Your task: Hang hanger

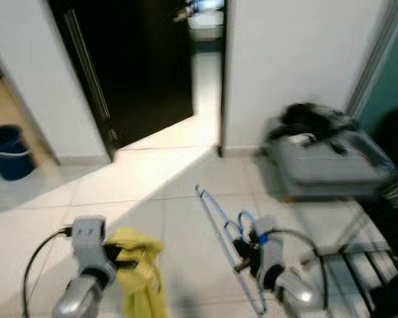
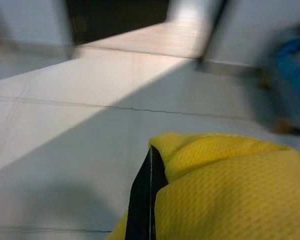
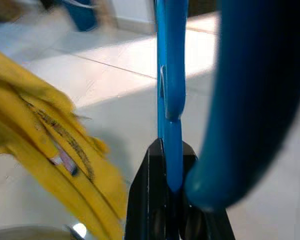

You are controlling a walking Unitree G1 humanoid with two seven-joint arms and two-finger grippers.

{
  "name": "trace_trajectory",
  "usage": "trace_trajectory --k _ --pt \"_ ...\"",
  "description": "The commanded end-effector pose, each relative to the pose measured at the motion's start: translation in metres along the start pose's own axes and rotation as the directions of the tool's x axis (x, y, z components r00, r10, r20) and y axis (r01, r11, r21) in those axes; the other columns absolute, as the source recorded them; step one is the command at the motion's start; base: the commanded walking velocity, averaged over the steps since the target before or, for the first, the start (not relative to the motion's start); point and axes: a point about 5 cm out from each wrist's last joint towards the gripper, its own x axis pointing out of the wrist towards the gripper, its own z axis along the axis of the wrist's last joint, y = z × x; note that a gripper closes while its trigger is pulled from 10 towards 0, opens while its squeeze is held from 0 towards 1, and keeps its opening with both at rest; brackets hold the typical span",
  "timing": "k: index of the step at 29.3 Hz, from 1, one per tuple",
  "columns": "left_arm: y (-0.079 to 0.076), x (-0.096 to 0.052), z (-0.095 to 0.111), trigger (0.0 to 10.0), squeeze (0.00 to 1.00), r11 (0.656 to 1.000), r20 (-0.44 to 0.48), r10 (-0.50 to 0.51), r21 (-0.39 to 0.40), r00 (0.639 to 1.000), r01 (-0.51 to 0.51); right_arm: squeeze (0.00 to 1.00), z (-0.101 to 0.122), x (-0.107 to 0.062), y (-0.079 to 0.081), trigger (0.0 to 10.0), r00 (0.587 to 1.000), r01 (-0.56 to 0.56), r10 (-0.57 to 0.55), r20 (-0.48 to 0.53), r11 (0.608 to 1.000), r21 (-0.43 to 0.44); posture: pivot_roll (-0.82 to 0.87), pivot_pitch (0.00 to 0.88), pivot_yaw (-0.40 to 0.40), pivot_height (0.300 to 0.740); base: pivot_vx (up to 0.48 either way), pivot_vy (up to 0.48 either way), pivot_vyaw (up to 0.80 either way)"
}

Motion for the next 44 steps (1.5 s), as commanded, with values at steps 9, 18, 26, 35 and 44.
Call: trace_trajectory --k 9,18,26,35,44 --pt "-0.0037 0.0009 0.0061 10.0 0.0 1.0 0.034 -0.01 0.008 0.999 0.01 0.0 -0.0072 -0.0092 0.0009 10.0 1.0 -0.013 0.013 -0.015 1.0 -0.021 -0.03 0.0 -0.022 0.736 0.48 0.0 0.76" --pt "-0.0014 0.0005 0.0082 10.0 0.0 1.0 0.055 0.031 0.005 0.998 -0.031 0.0 -0.0075 -0.01 0.0022 10.0 0.999 -0.037 0.035 -0.024 0.998 -0.044 -0.02 0.0 -0.029 0.736 0.48 0.0 0.76" --pt "-0.0024 0.0006 0.0096 10.0 0.0 0.999 0.063 0.042 -0.008 0.997 -0.041 0.0 -0.0077 -0.0108 0.0013 10.0 0.998 -0.047 0.045 -0.031 0.997 -0.056 -0.02 0.0 -0.032 0.736 0.459 0.0 0.77" --pt "-0.002 0.0006 0.0092 10.0 0.0 0.998 0.065 0.055 -0.028 0.996 -0.054 0.0 -0.0081 -0.0115 0.001 10.0 0.998 -0.052 0.05 -0.034 0.997 -0.063 -0.02 0.0 -0.036 0.736 0.144 0.0 0.77" --pt "-0.0018 0.0012 0.0086 10.0 0.0 0.998 0.061 0.061 -0.039 0.996 -0.059 0.0 -0.0082 -0.0111 0.0005 10.0 0.998 -0.051 0.049 -0.032 0.996 -0.067 -0.02 0.0 -0.037 0.736 0.0 0.0 0.77"
